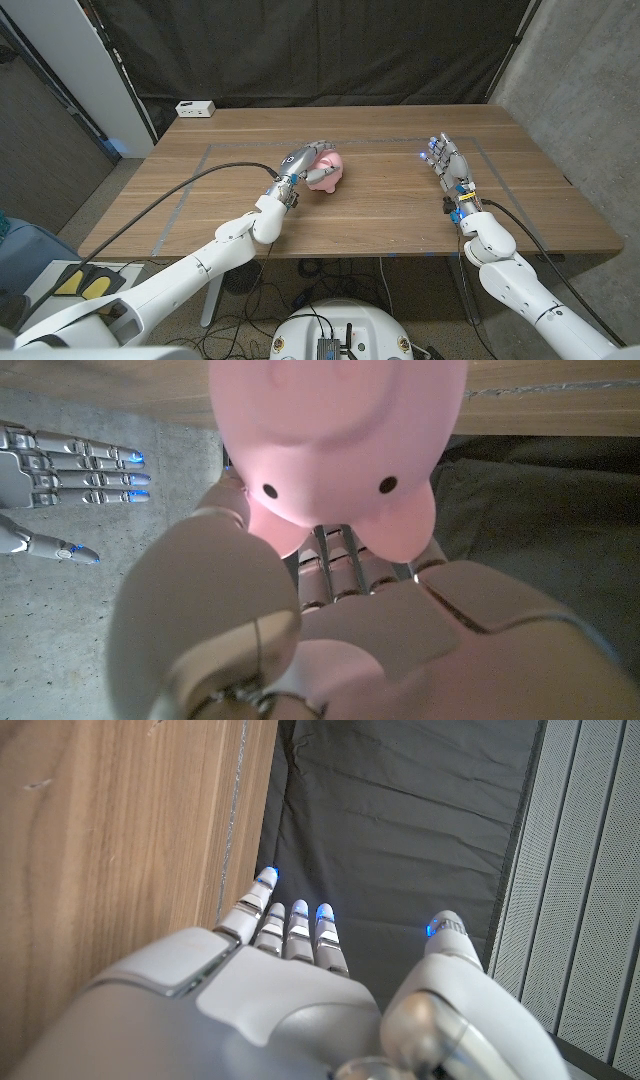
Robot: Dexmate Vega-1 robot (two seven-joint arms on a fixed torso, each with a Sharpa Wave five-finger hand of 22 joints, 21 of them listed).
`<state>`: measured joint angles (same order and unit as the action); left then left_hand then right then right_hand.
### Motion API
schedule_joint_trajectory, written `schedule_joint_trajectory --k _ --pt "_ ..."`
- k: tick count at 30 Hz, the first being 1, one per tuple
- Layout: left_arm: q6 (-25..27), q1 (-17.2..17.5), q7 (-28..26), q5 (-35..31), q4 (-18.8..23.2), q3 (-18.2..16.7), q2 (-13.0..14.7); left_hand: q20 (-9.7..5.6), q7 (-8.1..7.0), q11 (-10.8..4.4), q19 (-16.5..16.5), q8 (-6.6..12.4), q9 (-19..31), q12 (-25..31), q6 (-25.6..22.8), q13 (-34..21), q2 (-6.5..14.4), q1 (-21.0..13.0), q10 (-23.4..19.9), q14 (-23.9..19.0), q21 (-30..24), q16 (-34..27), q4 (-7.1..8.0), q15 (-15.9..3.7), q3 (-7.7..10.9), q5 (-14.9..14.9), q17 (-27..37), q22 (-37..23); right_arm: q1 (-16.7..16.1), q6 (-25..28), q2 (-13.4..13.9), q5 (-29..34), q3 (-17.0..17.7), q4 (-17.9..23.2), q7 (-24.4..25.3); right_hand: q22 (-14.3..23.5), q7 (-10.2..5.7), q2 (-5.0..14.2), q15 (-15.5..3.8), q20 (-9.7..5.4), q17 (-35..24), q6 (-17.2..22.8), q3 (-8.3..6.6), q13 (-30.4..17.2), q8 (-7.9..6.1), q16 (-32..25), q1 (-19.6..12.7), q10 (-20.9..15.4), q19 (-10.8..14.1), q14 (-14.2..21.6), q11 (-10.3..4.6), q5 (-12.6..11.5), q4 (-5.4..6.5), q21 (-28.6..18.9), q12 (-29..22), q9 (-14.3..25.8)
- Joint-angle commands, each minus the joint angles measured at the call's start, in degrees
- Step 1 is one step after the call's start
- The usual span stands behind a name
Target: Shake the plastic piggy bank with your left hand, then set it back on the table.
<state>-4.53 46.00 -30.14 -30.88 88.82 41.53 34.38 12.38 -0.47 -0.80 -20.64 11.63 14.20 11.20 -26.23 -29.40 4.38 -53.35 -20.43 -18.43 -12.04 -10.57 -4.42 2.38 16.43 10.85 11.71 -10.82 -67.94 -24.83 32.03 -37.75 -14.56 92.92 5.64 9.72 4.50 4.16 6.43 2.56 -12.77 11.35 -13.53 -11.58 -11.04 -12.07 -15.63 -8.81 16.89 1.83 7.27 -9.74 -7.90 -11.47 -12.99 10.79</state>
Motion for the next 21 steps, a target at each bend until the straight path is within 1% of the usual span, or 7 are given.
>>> schedule_joint_trajectory --k 1,3,4,10,12,13,21 --pt "1.4 -0.75 5.23 0.27 1.82 0.52 1.73 0.07 0.49 1.13 2.35 -1.01 -0.47 -0.37 3.17 0.78 -0.61 4.14 2.74 2.9 0.67 0.31 0.89 1.45 -1.0 0.41 -0.06 -0.23 -0.3 0.05 0.05 0.12 0.13 0.3 0.33 0.27 0.19 0.02 0.28 0.07 -0.2 0.31 -0.04 -0.09 0.01 0.16 -0.82 -0.16 0.49 0.44 0.24 -0.36 -0.1 0.19 0.11 0.1" --pt "0.89 -0.75 5.68 0.8 1.94 0.38 1.88 0.07 0.2 1.05 3.42 -1.09 -0.81 -0.28 4.51 1.3 -0.93 5.86 3.8 3.77 0.81 0.14 1.22 1.47 -1.66 0.24 -0.21 -0.25 -0.3 0.08 0.04 0.21 0.11 0.3 0.43 0.27 0.21 0.02 0.25 0.05 -0.2 0.29 -0.05 -0.09 0.01 0.17 -0.84 -0.18 0.5 0.41 0.24 -0.36 -0.11 0.19 0.11 0.1" --pt "0.81 -0.7 5.78 0.97 2.07 0.27 1.93 0.08 0.6 1.48 3.9 -1.27 -0.94 -0.38 5.42 1.51 -0.86 6.64 4.55 4.37 0.87 0.16 1.47 1.95 -1.88 0.2 -0.22 -0.26 -0.28 0.05 0.02 0.2 0.1 0.25 0.39 0.27 0.23 0.02 0.34 0.07 -0.19 0.28 -0.06 -0.09 0.02 0.17 -0.87 -0.17 0.49 0.42 0.22 -0.37 -0.13 0.19 0.11 0.1" --pt "0.88 -0.27 6.24 1.7 3.11 -0.52 2.31 0.08 -0.55 1.62 5.83 -1.59 -1.41 -0.5 8.66 2.32 -0.94 9.04 6.82 6.29 1.1 0.24 2.04 2.31 -2.6 0.03 -0.34 -0.26 -0.1 0.07 -0.12 0.26 -0.02 0.05 0.41 0.27 0.2 0.03 0.3 0.09 -0.18 0.24 -0.08 -0.09 0.03 0.18 -0.95 -0.15 0.51 0.41 0.15 -0.38 -0.16 0.18 0.12 0.1" --pt "0.83 -0.1 6.56 2.09 3.51 -0.83 2.52 0.08 -0.38 0.12 6.81 -1.59 -1.67 -0.48 10.2 2.77 -1.0 10.06 7.84 7.17 1.15 0.22 2.19 2.53 -2.88 -0.02 -0.41 -0.26 -0.04 0.08 -0.15 0.29 -0.05 0.0 0.41 0.27 0.21 0.03 0.27 0.1 -0.18 0.22 -0.09 -0.09 0.04 0.19 -0.97 -0.17 0.5 0.4 0.12 -0.38 -0.17 0.19 0.11 0.1" --pt "0.83 -0.01 6.66 2.2 3.74 -0.98 2.64 0.08 -0.35 0.01 7.15 -1.63 -1.75 -0.48 10.77 2.91 -1.01 10.41 8.19 7.6 1.18 0.28 2.26 2.65 -2.98 -0.04 -0.42 -0.26 -0.01 0.09 -0.17 0.29 -0.07 -0.02 0.42 0.27 0.24 0.02 0.29 0.08 -0.18 0.23 -0.09 -0.09 0.04 0.18 -0.98 -0.15 0.51 0.42 0.15 -0.38 -0.18 0.19 0.12 0.1" --pt "2.02 0.85 7.77 2.64 6.36 -2.29 3.67 0.06 -0.61 0.67 10.5 -1.25 -2.28 -0.57 12.74 3.97 -1.41 13.17 11.22 10.76 1.59 0.46 2.8 3.28 -3.9 -0.22 -0.5 -0.2 0.31 0.26 -0.25 0.45 -0.29 -0.18 0.44 0.27 0.27 -0.01 0.27 0.12 -0.17 0.22 -0.08 -0.09 0.04 0.2 -1.02 -0.14 0.47 0.38 0.1 -0.38 -0.2 0.2 0.12 0.1"
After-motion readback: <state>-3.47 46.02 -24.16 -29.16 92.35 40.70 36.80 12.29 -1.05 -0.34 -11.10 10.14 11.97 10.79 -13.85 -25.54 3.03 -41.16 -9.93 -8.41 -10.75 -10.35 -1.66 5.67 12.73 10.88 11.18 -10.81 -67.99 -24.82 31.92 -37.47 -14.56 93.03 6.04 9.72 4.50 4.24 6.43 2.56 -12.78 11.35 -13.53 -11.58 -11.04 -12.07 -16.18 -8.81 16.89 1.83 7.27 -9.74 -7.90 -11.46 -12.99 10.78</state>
